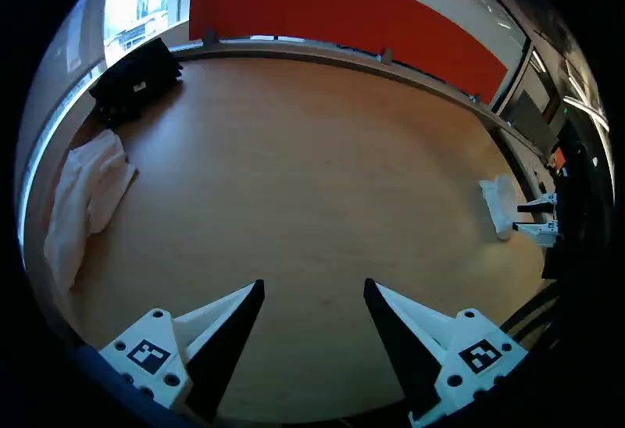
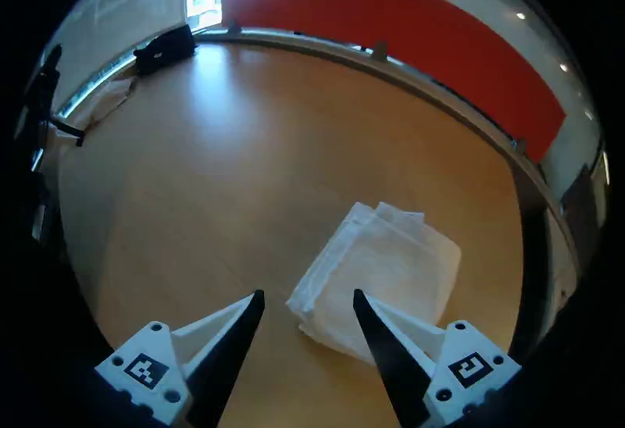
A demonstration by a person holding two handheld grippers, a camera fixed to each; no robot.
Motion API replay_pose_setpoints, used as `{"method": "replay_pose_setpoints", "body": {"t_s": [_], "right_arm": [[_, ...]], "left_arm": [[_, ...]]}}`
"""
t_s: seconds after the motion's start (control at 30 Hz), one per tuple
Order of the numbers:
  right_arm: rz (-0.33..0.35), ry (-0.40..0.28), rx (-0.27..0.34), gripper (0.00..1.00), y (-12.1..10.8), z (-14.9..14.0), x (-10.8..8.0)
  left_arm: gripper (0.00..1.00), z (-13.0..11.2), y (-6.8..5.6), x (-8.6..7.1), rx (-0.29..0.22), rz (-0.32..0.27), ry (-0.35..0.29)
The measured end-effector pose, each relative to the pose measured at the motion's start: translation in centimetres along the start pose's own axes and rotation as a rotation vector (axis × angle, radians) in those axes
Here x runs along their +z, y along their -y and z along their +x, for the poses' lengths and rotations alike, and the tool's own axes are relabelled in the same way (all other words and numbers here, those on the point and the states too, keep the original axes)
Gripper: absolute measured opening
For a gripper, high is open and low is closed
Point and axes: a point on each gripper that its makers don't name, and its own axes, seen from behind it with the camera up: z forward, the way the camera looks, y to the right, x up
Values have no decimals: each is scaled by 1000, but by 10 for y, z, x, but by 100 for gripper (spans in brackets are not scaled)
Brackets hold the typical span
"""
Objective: Fold towel
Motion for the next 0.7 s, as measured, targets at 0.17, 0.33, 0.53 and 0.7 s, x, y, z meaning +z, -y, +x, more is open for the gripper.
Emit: {"method": "replay_pose_setpoints", "body": {"t_s": [0.17,0.33,0.53,0.7], "right_arm": [[-46,-74,74,88,-4,15,-5],[-113,-160,156,88,-16,34,-15],[-185,-264,268,88,-33,51,-27],[-226,-329,346,88,-43,58,-34]], "left_arm": [[94,4,1,0,0,-3,-9],[94,9,3,-1,10,-2,-18],[94,16,5,-2,21,-3,-28],[94,20,4,-4,29,-4,-38]]}}
